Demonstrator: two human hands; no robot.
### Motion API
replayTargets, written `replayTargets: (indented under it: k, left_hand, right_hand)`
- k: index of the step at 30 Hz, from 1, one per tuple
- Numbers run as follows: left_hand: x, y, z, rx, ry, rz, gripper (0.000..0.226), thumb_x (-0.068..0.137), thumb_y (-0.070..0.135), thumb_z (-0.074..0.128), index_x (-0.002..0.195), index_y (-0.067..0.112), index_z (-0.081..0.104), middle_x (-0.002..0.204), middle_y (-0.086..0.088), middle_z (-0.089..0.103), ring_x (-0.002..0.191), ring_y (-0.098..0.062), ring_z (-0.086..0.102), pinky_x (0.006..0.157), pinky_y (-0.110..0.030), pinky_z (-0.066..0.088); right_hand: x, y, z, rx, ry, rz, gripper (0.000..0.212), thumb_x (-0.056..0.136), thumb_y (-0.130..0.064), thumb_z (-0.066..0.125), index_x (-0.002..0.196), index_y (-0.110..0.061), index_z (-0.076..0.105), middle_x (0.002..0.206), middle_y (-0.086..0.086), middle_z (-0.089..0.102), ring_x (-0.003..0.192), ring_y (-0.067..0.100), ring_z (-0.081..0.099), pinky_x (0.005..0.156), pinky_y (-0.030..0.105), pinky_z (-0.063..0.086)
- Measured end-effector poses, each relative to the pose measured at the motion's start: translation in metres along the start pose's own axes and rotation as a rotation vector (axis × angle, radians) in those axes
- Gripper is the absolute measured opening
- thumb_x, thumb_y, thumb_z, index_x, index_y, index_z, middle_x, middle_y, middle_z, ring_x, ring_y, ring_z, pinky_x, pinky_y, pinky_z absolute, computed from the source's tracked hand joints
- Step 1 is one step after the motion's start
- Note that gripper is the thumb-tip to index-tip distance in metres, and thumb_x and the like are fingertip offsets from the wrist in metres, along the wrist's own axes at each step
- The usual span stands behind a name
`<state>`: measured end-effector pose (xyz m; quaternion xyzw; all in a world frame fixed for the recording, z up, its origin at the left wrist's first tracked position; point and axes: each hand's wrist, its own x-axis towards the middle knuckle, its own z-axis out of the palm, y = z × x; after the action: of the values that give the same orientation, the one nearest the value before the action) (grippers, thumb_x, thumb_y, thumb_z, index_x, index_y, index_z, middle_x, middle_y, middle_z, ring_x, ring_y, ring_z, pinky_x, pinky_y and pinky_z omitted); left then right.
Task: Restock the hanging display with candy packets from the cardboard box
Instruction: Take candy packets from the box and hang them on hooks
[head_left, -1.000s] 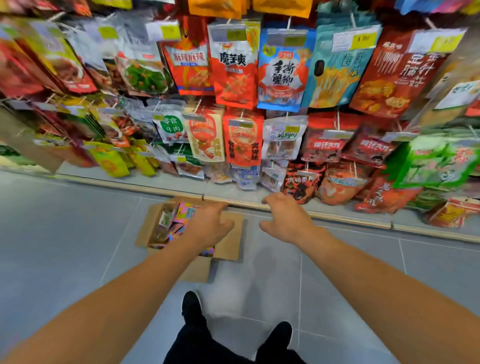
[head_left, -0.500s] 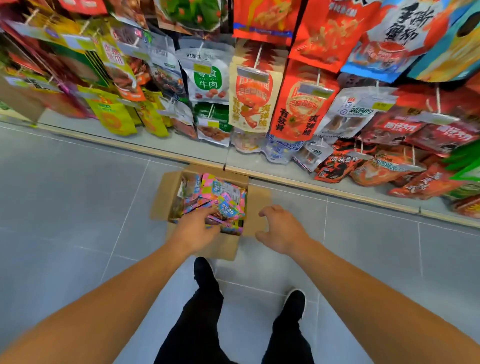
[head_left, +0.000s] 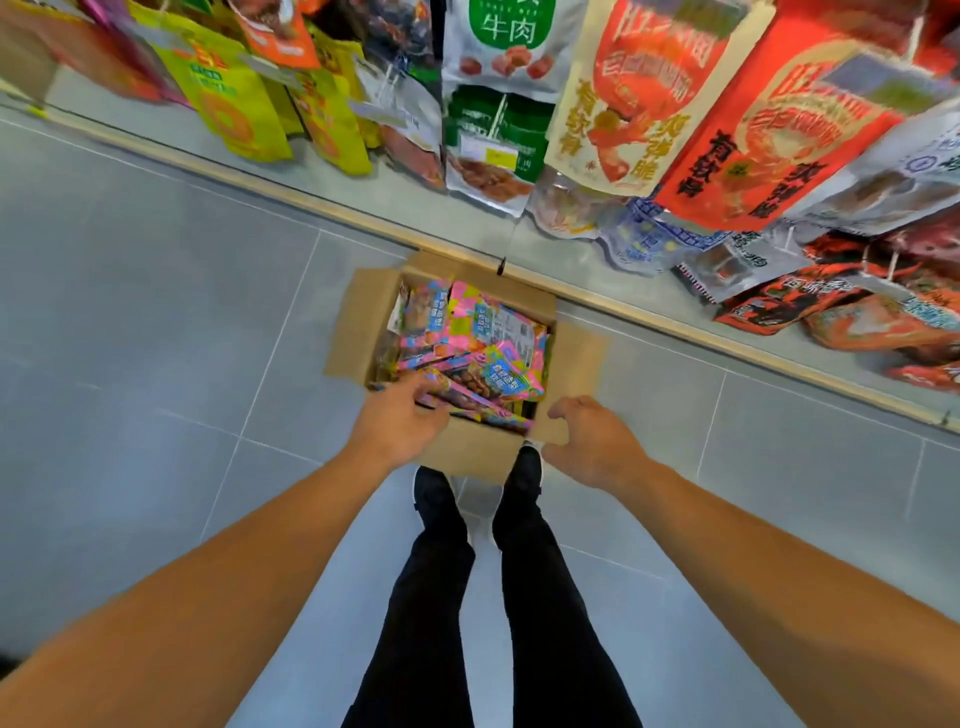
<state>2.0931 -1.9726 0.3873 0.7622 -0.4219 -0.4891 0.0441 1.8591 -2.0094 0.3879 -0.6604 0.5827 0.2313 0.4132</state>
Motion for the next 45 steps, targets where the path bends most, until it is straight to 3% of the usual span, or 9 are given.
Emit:
replayTargets:
  k: [8, 13, 20, 22, 26, 31, 35, 39, 45]
  left_hand:
    - [0.092, -0.035, 0.044, -0.065, -0.034, -0.123, 0.047, 0.088, 0.028, 0.065, 0.133, 0.019, 0.056, 0.135, -0.001, 0.059, 0.116, -0.022, 0.059, 0.093, -0.030, 0.045]
    - [0.144, -0.064, 0.077, -0.138, -0.040, -0.198, 0.043, 0.088, 0.026, 0.065, 0.130, 0.022, 0.057, 0.130, 0.004, 0.060, 0.112, -0.015, 0.057, 0.084, -0.021, 0.039]
    - [0.212, -0.114, 0.109, -0.139, -0.051, -0.227, 0.039, 0.088, 0.030, 0.064, 0.126, 0.028, 0.058, 0.120, 0.010, 0.062, 0.101, -0.010, 0.059, 0.079, -0.023, 0.041]
    - [0.228, -0.127, 0.118, -0.174, -0.056, -0.239, 0.038, 0.088, 0.031, 0.064, 0.125, 0.028, 0.057, 0.120, 0.011, 0.061, 0.105, -0.011, 0.059, 0.079, -0.024, 0.041]
    - [0.251, -0.140, 0.133, -0.240, -0.074, -0.231, 0.037, 0.088, 0.032, 0.065, 0.124, 0.026, 0.059, 0.115, 0.013, 0.062, 0.098, -0.006, 0.058, 0.077, -0.022, 0.042]
    - [0.263, -0.142, 0.151, -0.275, -0.016, -0.199, 0.027, 0.085, 0.025, 0.067, 0.112, 0.021, 0.064, 0.098, 0.016, 0.065, 0.084, 0.004, 0.059, 0.063, -0.006, 0.040]
    - [0.247, -0.123, 0.148, -0.098, 0.089, -0.056, 0.026, 0.081, 0.020, 0.067, 0.107, 0.019, 0.065, 0.100, 0.007, 0.066, 0.089, -0.008, 0.057, 0.073, -0.020, 0.042]
    - [0.216, -0.090, 0.131, 0.328, 0.206, 0.259, 0.034, 0.071, 0.014, 0.067, 0.104, 0.011, 0.063, 0.105, -0.009, 0.059, 0.099, -0.032, 0.049, 0.083, -0.041, 0.045]
    - [0.155, -0.026, 0.088, 0.657, 0.280, 0.413, 0.050, 0.062, 0.025, 0.077, 0.109, 0.016, 0.063, 0.106, -0.006, 0.059, 0.098, -0.032, 0.053, 0.076, -0.039, 0.043]
  right_hand:
    - [0.112, 0.028, 0.039, 0.032, -0.088, 0.024, 0.052, 0.088, -0.023, 0.065, 0.137, -0.013, 0.051, 0.136, 0.009, 0.050, 0.124, 0.026, 0.051, 0.097, 0.030, 0.041]
    - [0.185, 0.044, 0.080, 0.101, -0.071, 0.061, 0.054, 0.083, -0.023, 0.069, 0.134, -0.012, 0.054, 0.129, 0.011, 0.055, 0.120, 0.028, 0.053, 0.095, 0.033, 0.044]
    - [0.268, 0.053, 0.150, 0.088, -0.147, 0.049, 0.055, 0.086, -0.022, 0.066, 0.138, -0.013, 0.051, 0.136, 0.010, 0.054, 0.125, 0.029, 0.051, 0.093, 0.033, 0.045]
    - [0.288, 0.056, 0.174, 0.063, -0.159, 0.030, 0.051, 0.085, -0.021, 0.065, 0.134, -0.012, 0.052, 0.129, 0.012, 0.057, 0.120, 0.031, 0.054, 0.082, 0.030, 0.042]
    - [0.314, 0.057, 0.208, -0.036, -0.153, 0.039, 0.042, 0.089, -0.023, 0.060, 0.129, -0.017, 0.051, 0.126, 0.011, 0.057, 0.117, 0.033, 0.055, 0.090, 0.038, 0.048]
    - [0.328, 0.054, 0.219, -0.073, -0.002, 0.017, 0.019, 0.096, -0.028, 0.053, 0.109, -0.018, 0.063, 0.110, 0.011, 0.066, 0.104, 0.036, 0.062, 0.075, 0.039, 0.048]
    - [0.306, 0.052, 0.190, -0.172, 0.073, -0.047, 0.019, 0.096, -0.017, 0.051, 0.111, -0.018, 0.062, 0.111, 0.011, 0.065, 0.104, 0.036, 0.062, 0.073, 0.039, 0.048]
    - [0.259, 0.042, 0.135, -0.287, 0.101, -0.117, 0.022, 0.092, -0.014, 0.052, 0.111, -0.019, 0.061, 0.110, 0.009, 0.065, 0.103, 0.035, 0.061, 0.070, 0.037, 0.047]
    - [0.178, 0.002, 0.050, -0.498, 0.126, -0.151, 0.021, 0.094, -0.019, 0.056, 0.114, -0.022, 0.063, 0.109, 0.004, 0.062, 0.107, 0.029, 0.054, 0.074, 0.034, 0.042]
